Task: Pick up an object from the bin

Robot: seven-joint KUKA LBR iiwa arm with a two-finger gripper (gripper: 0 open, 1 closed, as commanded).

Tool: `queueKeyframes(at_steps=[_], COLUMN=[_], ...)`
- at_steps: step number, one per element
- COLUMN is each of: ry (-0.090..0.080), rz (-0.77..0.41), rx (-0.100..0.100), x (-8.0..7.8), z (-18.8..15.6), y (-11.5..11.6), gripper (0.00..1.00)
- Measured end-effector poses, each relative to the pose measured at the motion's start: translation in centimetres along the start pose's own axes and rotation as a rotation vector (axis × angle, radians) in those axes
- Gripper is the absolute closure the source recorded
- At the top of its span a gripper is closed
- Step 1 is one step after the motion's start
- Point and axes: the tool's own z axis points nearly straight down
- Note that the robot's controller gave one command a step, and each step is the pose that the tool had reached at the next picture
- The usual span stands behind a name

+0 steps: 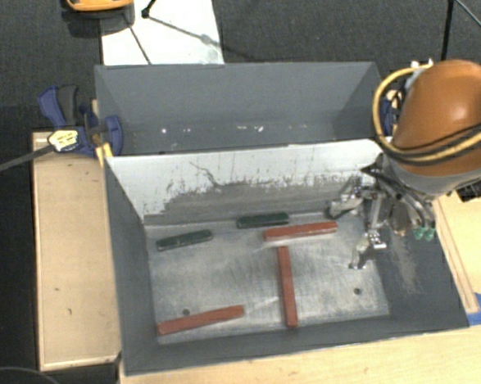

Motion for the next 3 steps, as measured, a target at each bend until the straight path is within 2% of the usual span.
queueKeyframes(at_steps=[1,2,3], ry=[0.000,-0.008,0.005], rz=[0.000,-0.057,-0.066], rx=[0.000,0.001,-0.002], x=[0.0,-3.7,-4.9], z=[0.0,5.1,8.4], y=[0.0,2.3,2.8], gripper=[0.00,0.00,0.00])
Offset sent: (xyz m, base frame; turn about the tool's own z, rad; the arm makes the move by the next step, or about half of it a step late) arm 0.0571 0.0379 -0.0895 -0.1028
